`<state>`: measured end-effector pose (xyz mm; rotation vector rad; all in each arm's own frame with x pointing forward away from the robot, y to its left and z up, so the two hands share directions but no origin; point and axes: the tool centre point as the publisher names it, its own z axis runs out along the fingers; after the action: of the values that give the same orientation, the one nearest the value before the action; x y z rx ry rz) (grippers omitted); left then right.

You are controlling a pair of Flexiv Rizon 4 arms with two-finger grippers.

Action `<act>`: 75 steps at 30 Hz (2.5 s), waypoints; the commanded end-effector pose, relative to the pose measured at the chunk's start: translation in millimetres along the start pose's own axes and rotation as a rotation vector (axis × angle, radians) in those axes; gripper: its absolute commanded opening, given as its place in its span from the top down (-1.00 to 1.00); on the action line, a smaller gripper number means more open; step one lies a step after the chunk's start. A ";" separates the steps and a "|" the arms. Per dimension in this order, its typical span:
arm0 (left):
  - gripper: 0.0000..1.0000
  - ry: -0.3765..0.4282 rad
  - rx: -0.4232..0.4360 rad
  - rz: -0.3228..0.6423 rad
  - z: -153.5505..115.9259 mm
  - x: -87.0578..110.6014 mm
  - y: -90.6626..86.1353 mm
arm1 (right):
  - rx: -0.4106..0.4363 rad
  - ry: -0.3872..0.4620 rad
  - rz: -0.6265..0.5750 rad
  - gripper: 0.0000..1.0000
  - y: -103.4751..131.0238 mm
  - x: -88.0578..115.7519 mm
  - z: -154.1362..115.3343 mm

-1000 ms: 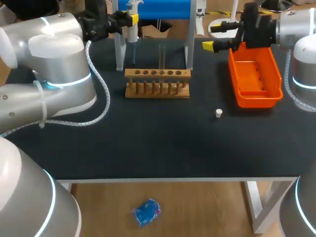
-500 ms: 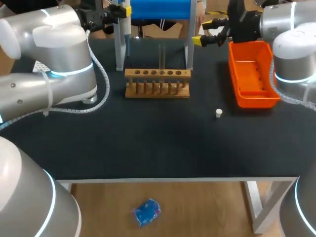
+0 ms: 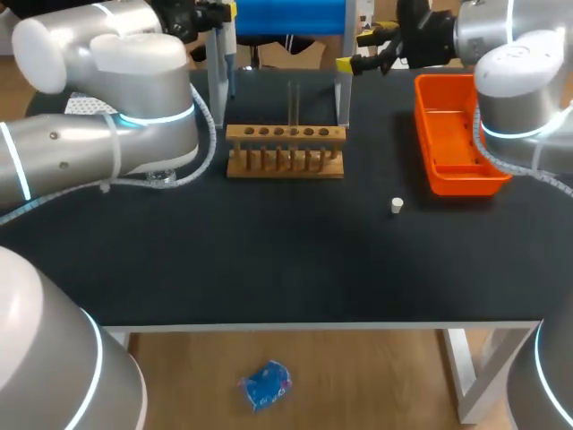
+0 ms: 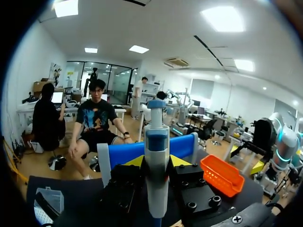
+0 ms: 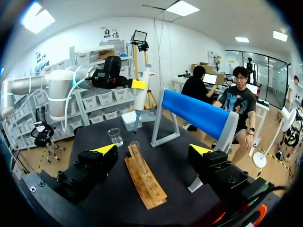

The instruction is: Invert the test tube, pick up the pipette, mount the tip to pipette, aspirate from beaker and dispense into the tube, eject the tip, return the pipette, and cap with the stopper.

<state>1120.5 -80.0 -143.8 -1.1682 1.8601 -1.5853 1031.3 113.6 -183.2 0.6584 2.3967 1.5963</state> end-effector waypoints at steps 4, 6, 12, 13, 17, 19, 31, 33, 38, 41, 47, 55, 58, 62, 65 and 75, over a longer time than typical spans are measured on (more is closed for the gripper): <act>1.00 -0.061 -0.051 -0.017 11.1 -0.8 -3.3 | 0.002 0.001 0.000 -1.00 0.0 -0.1 -0.8; 1.00 -0.078 -0.059 -0.022 11.8 -3.6 -2.3 | 0.002 0.001 0.000 -1.00 0.0 -0.1 -0.8; 1.00 -0.107 -0.072 -0.030 16.0 -10.9 -0.4 | 0.010 -0.001 -0.005 -1.00 0.3 -0.7 1.0; 1.00 -0.115 -0.075 -0.029 17.0 -12.1 -0.2 | 0.016 -0.003 -0.010 -1.00 1.1 -1.3 3.6; 1.00 -0.134 -0.076 -0.031 21.1 -16.2 0.3 | 0.019 -0.004 -0.009 -1.00 4.3 -2.6 11.9; 1.00 -0.145 -0.078 -0.030 23.6 -18.4 0.0 | 0.021 -0.002 -0.009 -1.00 4.9 -3.1 16.1; 1.00 -0.193 -0.103 -0.037 37.3 -28.4 -1.5 | 0.025 0.000 -0.009 -1.00 4.7 -4.1 19.4; 1.00 -0.200 -0.111 -0.047 40.1 -30.5 0.6 | 0.025 0.000 -0.009 -1.00 4.7 -4.1 19.4; 1.00 -0.216 -0.119 -0.049 42.8 -32.9 1.4 | 0.025 0.000 -0.009 -1.00 4.7 -4.1 19.4; 1.00 -0.223 -0.121 -0.049 44.3 -34.3 1.0 | 0.025 0.000 -0.009 -1.00 4.7 -4.1 19.4; 1.00 -0.234 -0.132 -0.052 48.2 -37.0 3.1 | 0.025 0.000 -0.009 -1.00 4.7 -4.1 19.4; 1.00 -0.244 -0.141 -0.056 52.2 -42.3 5.4 | 0.025 0.000 -0.009 -1.00 4.7 -4.1 19.4; 1.00 -0.248 -0.146 -0.056 53.4 -44.5 6.5 | 0.025 0.000 -0.009 -1.00 4.7 -4.1 19.4; 1.00 -0.250 -0.151 -0.058 55.2 -47.2 8.5 | 0.025 0.000 -0.009 -1.00 4.7 -4.1 19.4; 1.00 -0.253 -0.156 -0.058 56.5 -49.6 9.8 | 0.025 0.000 -0.009 -1.00 4.7 -4.1 19.4; 1.00 -0.262 -0.170 -0.056 61.1 -54.9 11.5 | 0.025 0.000 -0.009 -1.00 4.7 -4.1 19.4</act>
<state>1189.3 -70.6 -180.8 -1.4346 1.8223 -1.2547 1043.1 130.0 -187.6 0.6531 2.4159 1.5649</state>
